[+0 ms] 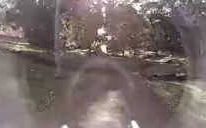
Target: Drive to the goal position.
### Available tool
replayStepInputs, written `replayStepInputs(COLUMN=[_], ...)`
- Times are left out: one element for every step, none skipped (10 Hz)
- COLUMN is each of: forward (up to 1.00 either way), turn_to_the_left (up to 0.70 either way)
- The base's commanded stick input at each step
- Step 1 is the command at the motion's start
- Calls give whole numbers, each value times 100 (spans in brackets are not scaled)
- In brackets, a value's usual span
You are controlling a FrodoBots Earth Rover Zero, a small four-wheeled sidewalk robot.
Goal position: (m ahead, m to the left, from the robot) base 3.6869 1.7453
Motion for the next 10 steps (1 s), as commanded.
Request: replayStepInputs(forward=[85,85,85,85,85,85,85,85,85,85], turn_to_the_left=[0,-1,-13,-25,-34,-34,-34,-34,-34,-34])
